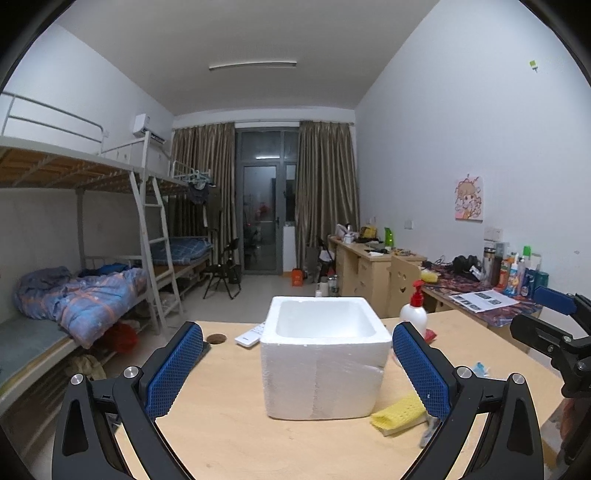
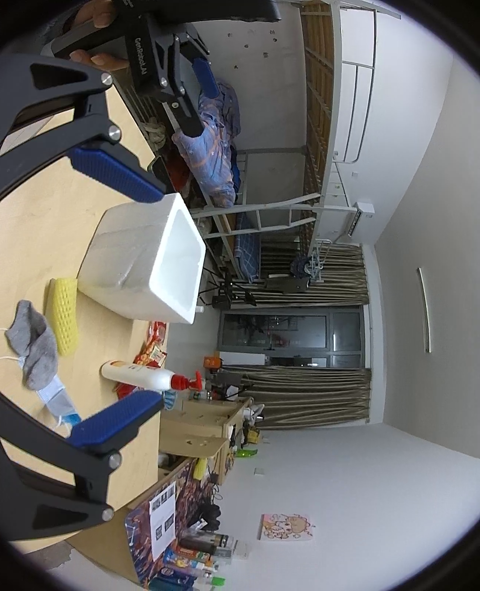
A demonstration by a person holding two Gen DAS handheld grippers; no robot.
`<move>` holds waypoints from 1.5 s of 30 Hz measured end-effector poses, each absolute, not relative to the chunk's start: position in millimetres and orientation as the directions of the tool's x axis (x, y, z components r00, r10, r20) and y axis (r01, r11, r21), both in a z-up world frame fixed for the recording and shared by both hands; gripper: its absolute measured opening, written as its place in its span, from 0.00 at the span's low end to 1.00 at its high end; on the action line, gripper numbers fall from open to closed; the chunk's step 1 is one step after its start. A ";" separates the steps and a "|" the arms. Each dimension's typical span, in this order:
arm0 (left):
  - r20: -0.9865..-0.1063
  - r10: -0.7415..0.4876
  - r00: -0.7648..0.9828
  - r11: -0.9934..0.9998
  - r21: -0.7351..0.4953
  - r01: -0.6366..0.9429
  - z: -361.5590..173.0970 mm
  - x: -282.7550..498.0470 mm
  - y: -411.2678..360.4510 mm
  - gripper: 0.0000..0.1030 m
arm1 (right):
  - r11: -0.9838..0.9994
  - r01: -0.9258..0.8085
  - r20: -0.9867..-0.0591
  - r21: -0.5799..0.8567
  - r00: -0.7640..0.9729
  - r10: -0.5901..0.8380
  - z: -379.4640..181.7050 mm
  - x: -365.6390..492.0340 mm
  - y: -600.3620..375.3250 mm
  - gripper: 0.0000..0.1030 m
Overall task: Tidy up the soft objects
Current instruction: 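Withdraw both tools from the foam box back toward the table items, then move the left tool to the yellow net sleeve while the right tool approaches the blue mask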
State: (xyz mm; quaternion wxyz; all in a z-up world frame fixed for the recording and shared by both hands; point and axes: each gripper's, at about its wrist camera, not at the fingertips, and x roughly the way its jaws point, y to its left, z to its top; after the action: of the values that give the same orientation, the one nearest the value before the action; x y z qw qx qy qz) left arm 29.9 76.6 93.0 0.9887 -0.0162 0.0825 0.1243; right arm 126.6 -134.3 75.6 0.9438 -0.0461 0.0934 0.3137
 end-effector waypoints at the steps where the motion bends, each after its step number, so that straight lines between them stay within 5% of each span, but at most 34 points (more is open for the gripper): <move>1: -0.166 0.237 0.957 0.970 -0.016 -0.243 92.9 28.8 75.9 1.00 | 0.802 -0.596 -0.202 -0.032 0.790 0.579 75.1 124.3 -135.6 1.00; 24: -0.146 0.097 0.985 0.991 -0.077 -0.109 33.9 47.0 43.5 1.00 | 0.878 -0.478 -0.224 0.001 0.856 0.466 18.9 124.3 -179.6 1.00; 45: -0.315 -0.019 0.949 0.996 -0.088 -0.009 -15.9 125.9 21.3 1.00 | 0.915 -0.402 -0.343 0.049 0.853 0.393 -20.6 168.5 -206.2 1.00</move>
State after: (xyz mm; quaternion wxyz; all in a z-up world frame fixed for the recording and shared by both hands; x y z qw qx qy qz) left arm 125.9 21.3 -15.9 0.9861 -0.0441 0.1599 -0.0025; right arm 168.5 -206.2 -20.6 0.9625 -0.0121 0.1756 0.2064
